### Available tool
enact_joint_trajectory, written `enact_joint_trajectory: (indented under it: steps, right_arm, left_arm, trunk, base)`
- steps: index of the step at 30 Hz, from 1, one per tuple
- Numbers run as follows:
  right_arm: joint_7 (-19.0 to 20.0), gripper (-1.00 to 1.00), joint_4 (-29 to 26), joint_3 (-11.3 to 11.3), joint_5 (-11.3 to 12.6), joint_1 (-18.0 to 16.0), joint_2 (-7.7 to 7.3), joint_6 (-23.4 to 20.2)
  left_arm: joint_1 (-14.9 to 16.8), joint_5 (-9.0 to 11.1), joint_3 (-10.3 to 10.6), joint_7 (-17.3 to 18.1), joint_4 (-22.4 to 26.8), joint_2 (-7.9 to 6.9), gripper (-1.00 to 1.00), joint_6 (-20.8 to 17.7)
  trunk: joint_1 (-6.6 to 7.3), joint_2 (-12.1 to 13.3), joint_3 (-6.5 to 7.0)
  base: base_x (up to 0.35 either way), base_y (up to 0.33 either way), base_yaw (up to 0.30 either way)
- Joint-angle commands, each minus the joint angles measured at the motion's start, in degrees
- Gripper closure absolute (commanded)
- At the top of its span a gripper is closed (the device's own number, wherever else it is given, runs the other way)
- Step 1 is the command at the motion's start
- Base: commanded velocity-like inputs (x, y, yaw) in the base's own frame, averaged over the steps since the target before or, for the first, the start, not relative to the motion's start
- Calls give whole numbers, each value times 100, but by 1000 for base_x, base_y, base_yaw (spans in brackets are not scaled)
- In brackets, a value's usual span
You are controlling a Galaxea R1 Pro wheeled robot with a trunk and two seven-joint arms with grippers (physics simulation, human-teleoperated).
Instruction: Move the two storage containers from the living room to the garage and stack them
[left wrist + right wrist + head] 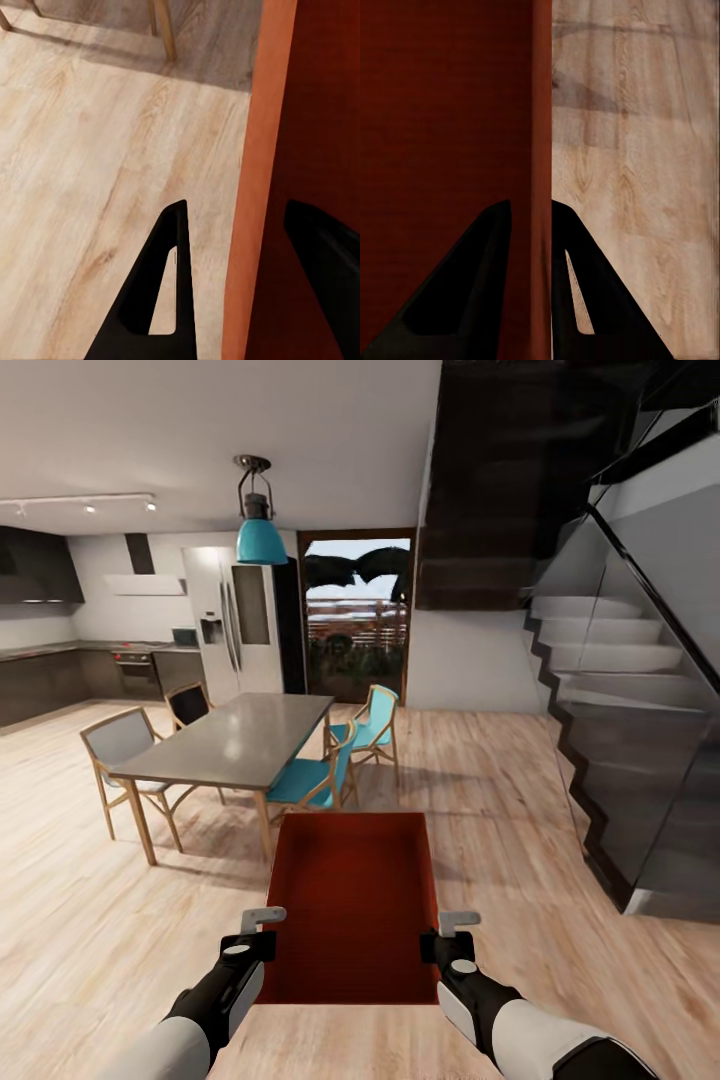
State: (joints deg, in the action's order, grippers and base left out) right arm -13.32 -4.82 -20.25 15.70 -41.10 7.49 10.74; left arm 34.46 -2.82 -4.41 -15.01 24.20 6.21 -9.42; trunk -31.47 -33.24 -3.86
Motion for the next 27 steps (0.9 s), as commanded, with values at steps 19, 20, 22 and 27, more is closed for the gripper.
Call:
enact_joint_trajectory:
  steps: [19, 20, 22, 27]
  right_arm:
    - [-13, 100, 1, 118, 38, -11, -2, 33]
    - [-13, 100, 2, 118, 38, -12, -2, 33]
    - [-13, 100, 1, 118, 38, -12, -2, 33]
    - [-13, 100, 1, 118, 38, -11, -2, 33]
  left_arm:
    - [0, -61, -51, -11, 14, 3, 100, -42]
    - [0, -61, -51, -11, 14, 3, 100, -42]
    - [0, -61, -51, -11, 14, 3, 100, -42]
    - [0, -61, -51, -11, 14, 3, 100, -42]
  trunk:
    - [-2, -11, -11]
    - [-2, -11, -11]
    - [-2, -11, -11]
    - [-2, -11, -11]
  base:
    - [0, 0, -283]
    - [0, 0, -283]
    - [0, 0, -283]
    - [0, 0, -283]
